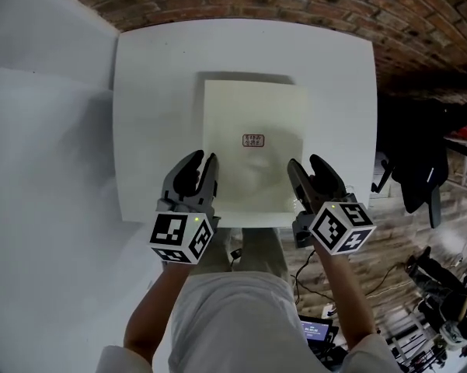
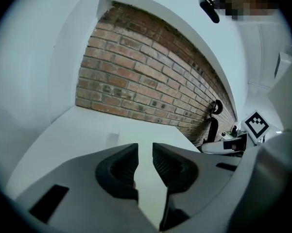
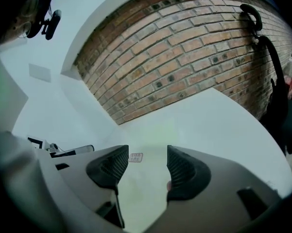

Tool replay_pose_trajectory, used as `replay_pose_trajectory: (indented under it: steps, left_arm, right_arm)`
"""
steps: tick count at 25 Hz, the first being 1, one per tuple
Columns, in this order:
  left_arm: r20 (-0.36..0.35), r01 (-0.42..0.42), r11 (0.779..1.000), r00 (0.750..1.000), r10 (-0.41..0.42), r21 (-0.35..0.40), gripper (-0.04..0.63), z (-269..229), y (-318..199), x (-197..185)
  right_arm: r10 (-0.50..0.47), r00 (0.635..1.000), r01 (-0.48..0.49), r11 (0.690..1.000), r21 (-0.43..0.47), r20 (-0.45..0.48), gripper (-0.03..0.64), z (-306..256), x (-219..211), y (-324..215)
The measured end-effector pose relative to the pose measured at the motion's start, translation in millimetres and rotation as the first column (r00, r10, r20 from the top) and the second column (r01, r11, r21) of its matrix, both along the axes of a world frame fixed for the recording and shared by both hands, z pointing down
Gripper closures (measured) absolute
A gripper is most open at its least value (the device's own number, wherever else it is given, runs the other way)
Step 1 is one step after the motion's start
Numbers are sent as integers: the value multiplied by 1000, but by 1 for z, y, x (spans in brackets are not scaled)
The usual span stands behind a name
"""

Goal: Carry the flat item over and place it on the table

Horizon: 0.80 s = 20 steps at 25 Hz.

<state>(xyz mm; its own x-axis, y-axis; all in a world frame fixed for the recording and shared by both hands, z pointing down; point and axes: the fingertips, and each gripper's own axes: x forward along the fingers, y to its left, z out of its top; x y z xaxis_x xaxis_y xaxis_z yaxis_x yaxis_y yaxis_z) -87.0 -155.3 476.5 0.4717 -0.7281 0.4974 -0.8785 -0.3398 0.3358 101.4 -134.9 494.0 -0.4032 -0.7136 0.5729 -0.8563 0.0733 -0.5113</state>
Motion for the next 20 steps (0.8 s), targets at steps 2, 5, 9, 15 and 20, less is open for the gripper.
replay_pose_trajectory:
  steps: [2,5,9,15,20]
  left_arm:
    - [8,0,1000,1000,0,26,513,-17,4,2]
    - [12,-1,999,1000,1,45,540,-40,10,4]
    - [8,-2,999,1000,1,51,558,-65,23,6]
    - [11,-24,996,1000,23,88,563,-103,41,11]
    - [-5,-36,992,999,37,123,565,-133,50,17]
  right_arm:
    - [-6,1000,6,1000,18,2,345,-16,-3,5]
    - [-6,999,8,998,64,-32,432,-40,-3,11]
    - [-15,998,23,991,130,-62,502,-74,-3,19]
    - [-37,996,53,981,189,-86,517,-116,-4,31]
    - [-43,994,64,972,226,-97,526,-145,-5,39]
